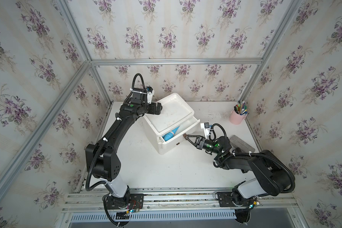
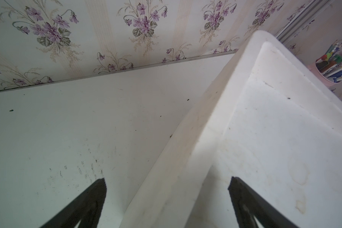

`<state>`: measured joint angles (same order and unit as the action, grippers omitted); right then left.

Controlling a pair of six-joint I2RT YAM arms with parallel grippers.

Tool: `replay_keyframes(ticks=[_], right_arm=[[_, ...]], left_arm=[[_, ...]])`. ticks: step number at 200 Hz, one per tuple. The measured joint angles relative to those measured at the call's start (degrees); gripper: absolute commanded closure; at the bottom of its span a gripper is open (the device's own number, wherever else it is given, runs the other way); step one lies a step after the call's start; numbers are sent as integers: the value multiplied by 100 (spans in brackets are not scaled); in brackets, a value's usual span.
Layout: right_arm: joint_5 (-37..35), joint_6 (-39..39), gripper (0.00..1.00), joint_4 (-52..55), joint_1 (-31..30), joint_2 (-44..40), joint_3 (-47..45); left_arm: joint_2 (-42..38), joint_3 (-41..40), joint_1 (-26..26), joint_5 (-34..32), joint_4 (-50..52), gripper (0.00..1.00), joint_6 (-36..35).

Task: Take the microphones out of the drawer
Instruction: Open the drawer in the storage box.

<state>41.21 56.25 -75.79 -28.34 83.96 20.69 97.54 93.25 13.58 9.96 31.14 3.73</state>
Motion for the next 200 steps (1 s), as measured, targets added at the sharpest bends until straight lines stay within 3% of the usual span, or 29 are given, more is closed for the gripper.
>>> replay_keyframes(ticks=[91,200], right_arm=[[-4,-726,100,2205,385,-2352,-608],[-258,-1119,100,3442,511,-3447,-920]], left_arm=[[-9,0,7,-4,33,1,24],[-46,22,31,85,160,1,48]])
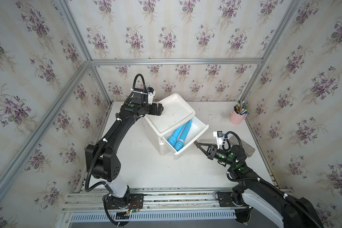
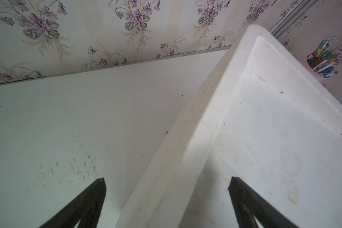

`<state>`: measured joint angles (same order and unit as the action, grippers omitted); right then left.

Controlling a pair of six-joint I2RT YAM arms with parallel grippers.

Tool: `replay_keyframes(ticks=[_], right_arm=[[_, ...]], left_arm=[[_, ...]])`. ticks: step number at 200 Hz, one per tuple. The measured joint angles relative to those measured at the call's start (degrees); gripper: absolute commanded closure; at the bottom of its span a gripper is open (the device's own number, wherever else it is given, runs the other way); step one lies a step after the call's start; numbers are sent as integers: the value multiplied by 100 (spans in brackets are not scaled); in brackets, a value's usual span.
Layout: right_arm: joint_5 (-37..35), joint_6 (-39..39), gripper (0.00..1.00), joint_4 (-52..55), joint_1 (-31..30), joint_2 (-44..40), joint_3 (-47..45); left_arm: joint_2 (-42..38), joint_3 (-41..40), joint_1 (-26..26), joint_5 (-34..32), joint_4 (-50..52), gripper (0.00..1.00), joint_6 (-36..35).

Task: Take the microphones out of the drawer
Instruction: Open the drawer in the storage box.

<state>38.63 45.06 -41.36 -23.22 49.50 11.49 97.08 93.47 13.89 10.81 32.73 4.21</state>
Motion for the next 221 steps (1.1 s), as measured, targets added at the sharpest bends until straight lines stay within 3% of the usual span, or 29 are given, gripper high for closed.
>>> replay_keyframes(ticks=[129,194,221], right_arm=[[-70,-166,100,1399,74,-1117,63],[-85,-177,100,1467,107,-1038,55],[-85,-155,63,1346,107,-911,61]], left_arm=[[-22,28,0,-149,133,1,57],[-267,20,-31,-131,332,1,-26],[-616,136,-26,129,354,1,-157]])
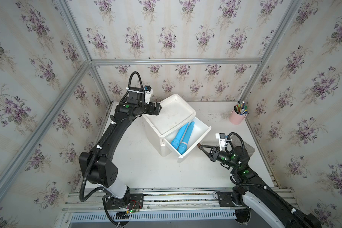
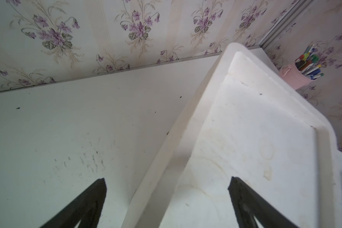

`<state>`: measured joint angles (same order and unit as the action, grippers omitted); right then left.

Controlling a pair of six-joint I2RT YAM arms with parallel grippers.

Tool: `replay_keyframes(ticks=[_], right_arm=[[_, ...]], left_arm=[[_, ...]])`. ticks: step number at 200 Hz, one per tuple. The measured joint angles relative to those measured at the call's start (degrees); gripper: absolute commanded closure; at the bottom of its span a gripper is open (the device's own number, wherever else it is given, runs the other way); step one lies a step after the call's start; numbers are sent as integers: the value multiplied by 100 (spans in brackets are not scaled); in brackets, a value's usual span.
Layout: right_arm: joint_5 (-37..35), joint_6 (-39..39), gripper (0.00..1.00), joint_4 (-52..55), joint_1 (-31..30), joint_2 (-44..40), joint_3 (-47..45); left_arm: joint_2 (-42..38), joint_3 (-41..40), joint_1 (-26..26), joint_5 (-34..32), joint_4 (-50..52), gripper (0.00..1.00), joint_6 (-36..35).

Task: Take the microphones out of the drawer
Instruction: Open the drawer in the storage box, then pick up the microphone from the drawer.

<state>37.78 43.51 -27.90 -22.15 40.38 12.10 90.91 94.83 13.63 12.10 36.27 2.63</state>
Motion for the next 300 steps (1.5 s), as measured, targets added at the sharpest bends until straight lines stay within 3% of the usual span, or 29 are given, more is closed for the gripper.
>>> replay_keyframes(ticks=[15,55,62,73,77,140,213,300], right_arm=[[-4,-4,48,-76,0,17,13],[-107,-111,31,-35,293,39,262],[-103,-105,24,-13,448,70,315],[-50,-98,3,103,713,151,433],[-22,-85,0,190,824,177,494],[304,-793,0,1880,2068,944,1751],[-1005,-1987,0,3368,2131,986,2413],[-1449,-2549,0,3963,2214,1742,3134]], left_arm=[[-225,72,20,140,-4,1,-118],[-522,363,201,688,240,1,-560],[-522,439,291,761,345,1,-647],[-525,529,483,844,516,1,-772],[-529,553,575,850,581,1,-820],[-256,776,2026,476,1279,1,-1005],[341,1113,2835,-455,1392,1,-483],[739,1375,3456,-909,1550,1,-9]])
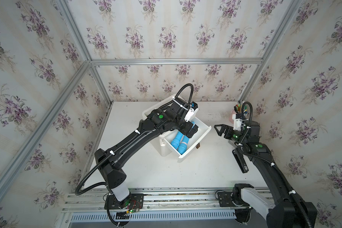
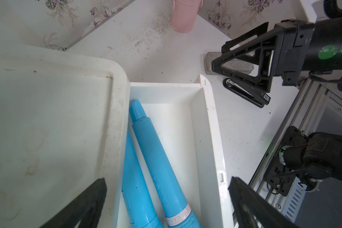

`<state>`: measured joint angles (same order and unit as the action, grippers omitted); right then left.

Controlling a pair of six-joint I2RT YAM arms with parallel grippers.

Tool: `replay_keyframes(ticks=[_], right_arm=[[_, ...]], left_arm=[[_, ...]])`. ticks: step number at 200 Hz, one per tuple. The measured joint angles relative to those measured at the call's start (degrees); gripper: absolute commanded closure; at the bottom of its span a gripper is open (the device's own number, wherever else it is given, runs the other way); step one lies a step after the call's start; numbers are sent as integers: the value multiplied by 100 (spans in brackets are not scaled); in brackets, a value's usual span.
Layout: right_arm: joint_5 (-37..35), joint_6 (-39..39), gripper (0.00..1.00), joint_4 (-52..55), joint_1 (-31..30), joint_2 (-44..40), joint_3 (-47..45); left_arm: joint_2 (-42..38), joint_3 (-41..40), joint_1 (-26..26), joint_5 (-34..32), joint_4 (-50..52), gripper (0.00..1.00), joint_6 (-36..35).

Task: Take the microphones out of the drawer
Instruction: Pick up the microphone from the drawer.

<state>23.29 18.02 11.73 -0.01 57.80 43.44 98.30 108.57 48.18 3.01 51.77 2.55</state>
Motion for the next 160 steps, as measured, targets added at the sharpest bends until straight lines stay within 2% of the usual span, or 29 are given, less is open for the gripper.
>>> replay_keyframes(ticks=[31,72,111,132,160], right_arm=[[-175,-74,0,9,2,-37,11],[-289,-155,0,-2,2,-205,-127],[-251,-151,0,-42,2,-348,-234],[-192,-151,0,-87,2,-411,-304],[-111,-149,0,-166,2,-424,-363]], left_arm=[[264,404,219,-92,260,1,201],[490,520,249,-142,455,1,402],[737,693,254,-114,542,15,509],[817,787,254,-94,568,26,553],[938,863,254,-92,570,30,599]])
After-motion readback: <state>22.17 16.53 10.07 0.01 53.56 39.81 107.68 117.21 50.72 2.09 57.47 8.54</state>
